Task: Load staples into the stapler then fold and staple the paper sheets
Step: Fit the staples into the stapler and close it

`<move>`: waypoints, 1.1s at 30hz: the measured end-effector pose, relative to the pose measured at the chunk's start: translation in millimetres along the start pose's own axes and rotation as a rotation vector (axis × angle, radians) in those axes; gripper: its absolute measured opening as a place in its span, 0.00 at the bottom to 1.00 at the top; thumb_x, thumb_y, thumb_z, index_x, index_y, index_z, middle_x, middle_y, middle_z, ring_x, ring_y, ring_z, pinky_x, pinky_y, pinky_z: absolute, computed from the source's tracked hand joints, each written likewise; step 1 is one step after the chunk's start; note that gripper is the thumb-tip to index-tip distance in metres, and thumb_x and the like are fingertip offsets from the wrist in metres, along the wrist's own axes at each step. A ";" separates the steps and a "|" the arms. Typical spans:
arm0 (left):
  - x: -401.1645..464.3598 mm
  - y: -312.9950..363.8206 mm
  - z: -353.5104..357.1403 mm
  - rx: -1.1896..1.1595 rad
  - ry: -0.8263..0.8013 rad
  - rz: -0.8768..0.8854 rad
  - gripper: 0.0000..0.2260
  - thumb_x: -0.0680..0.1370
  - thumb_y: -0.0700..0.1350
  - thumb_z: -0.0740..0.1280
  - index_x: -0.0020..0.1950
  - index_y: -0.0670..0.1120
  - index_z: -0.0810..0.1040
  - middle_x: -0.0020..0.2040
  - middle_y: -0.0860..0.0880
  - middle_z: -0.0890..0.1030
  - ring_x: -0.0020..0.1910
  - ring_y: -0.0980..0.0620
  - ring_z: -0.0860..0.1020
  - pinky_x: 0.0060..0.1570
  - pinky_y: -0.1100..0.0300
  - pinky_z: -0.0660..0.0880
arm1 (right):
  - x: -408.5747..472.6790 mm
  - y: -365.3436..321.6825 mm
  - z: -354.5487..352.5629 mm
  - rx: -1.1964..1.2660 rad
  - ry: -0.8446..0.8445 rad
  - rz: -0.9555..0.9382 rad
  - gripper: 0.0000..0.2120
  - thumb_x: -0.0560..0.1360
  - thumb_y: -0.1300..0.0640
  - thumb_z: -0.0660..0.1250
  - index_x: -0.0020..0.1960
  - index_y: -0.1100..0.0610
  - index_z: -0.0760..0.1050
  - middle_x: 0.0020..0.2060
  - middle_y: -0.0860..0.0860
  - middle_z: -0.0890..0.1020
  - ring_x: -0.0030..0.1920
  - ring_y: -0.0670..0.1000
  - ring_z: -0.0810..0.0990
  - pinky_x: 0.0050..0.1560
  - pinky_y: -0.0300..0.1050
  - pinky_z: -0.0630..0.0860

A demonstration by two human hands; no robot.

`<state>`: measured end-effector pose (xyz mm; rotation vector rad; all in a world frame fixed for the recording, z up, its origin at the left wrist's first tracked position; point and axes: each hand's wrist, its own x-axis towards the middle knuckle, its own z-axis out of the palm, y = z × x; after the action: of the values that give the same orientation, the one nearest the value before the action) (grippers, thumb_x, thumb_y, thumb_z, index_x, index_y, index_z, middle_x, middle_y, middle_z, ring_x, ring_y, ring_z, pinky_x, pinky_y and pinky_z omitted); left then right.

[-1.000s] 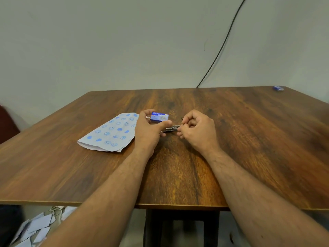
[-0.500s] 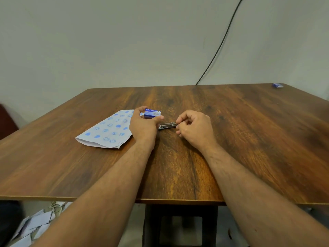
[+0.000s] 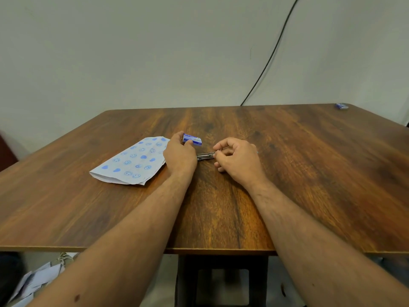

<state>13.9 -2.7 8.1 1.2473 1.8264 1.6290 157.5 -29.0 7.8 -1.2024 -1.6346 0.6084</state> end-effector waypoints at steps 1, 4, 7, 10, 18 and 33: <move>2.1 -0.4 0.9 0.021 -0.009 -0.008 0.18 0.82 0.42 0.65 0.73 0.46 0.74 0.66 0.47 0.80 0.64 0.50 0.78 0.59 0.60 0.72 | -0.1 -0.4 -0.4 0.001 0.003 0.001 0.05 0.76 0.60 0.69 0.45 0.51 0.82 0.31 0.48 0.86 0.33 0.48 0.86 0.43 0.50 0.85; 4.5 2.0 1.0 0.115 -0.053 -0.016 0.17 0.81 0.44 0.68 0.70 0.46 0.77 0.64 0.46 0.82 0.57 0.53 0.80 0.49 0.65 0.72 | -0.8 -2.3 -2.1 0.004 0.001 0.013 0.06 0.77 0.61 0.69 0.48 0.52 0.83 0.33 0.49 0.86 0.34 0.46 0.86 0.39 0.45 0.85; 3.3 3.4 1.8 0.209 -0.081 0.003 0.15 0.80 0.44 0.69 0.67 0.43 0.80 0.62 0.44 0.83 0.56 0.51 0.80 0.47 0.64 0.69 | -0.8 -2.4 -3.4 0.020 0.010 0.016 0.07 0.77 0.62 0.68 0.49 0.52 0.83 0.35 0.49 0.86 0.34 0.46 0.86 0.36 0.39 0.84; 2.6 2.3 1.8 0.271 -0.103 0.010 0.16 0.82 0.47 0.67 0.67 0.42 0.79 0.62 0.43 0.82 0.58 0.49 0.80 0.50 0.60 0.70 | 0.7 -0.7 -3.6 0.016 0.032 0.019 0.08 0.78 0.61 0.68 0.50 0.51 0.84 0.36 0.49 0.85 0.31 0.43 0.84 0.32 0.34 0.80; -10.3 5.4 -5.5 0.088 -0.022 0.206 0.12 0.80 0.39 0.66 0.62 0.48 0.83 0.59 0.50 0.84 0.56 0.57 0.80 0.54 0.70 0.72 | 2.1 0.8 -4.4 0.078 0.085 0.034 0.09 0.77 0.63 0.69 0.55 0.55 0.83 0.41 0.50 0.85 0.36 0.47 0.86 0.34 0.38 0.83; -8.6 -2.5 -18.3 -0.370 -0.609 0.046 0.08 0.80 0.39 0.69 0.57 0.43 0.85 0.46 0.41 0.87 0.44 0.49 0.84 0.45 0.60 0.82 | 0.4 1.9 -6.3 0.100 0.043 -0.110 0.09 0.76 0.65 0.72 0.52 0.54 0.85 0.41 0.46 0.87 0.41 0.42 0.86 0.45 0.37 0.83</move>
<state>3.4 -20.1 8.0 1.4114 1.0826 1.3251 164.0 -28.8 8.9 -1.0394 -1.6037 0.5837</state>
